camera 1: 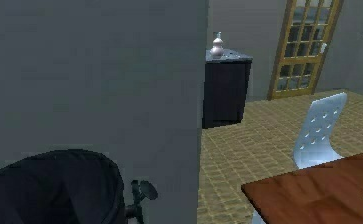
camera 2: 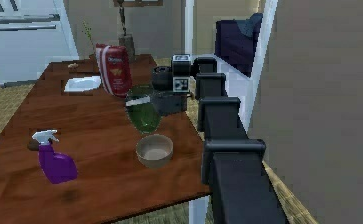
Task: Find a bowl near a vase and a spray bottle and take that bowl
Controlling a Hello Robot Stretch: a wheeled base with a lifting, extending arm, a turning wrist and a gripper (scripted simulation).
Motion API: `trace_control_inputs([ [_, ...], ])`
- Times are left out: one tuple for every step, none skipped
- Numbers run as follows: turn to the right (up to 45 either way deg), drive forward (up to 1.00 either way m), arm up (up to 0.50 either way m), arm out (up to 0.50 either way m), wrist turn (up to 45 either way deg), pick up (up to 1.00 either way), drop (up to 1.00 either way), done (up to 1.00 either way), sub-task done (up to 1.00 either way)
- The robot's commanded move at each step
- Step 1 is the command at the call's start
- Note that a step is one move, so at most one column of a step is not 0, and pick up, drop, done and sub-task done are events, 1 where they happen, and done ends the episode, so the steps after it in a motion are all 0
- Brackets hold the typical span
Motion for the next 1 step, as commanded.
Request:
trace_control_inputs([
  [0.0, 0.00, -0.28, 0.00, 0.0, 0.00, 0.00, 0.00, 0.00],
])
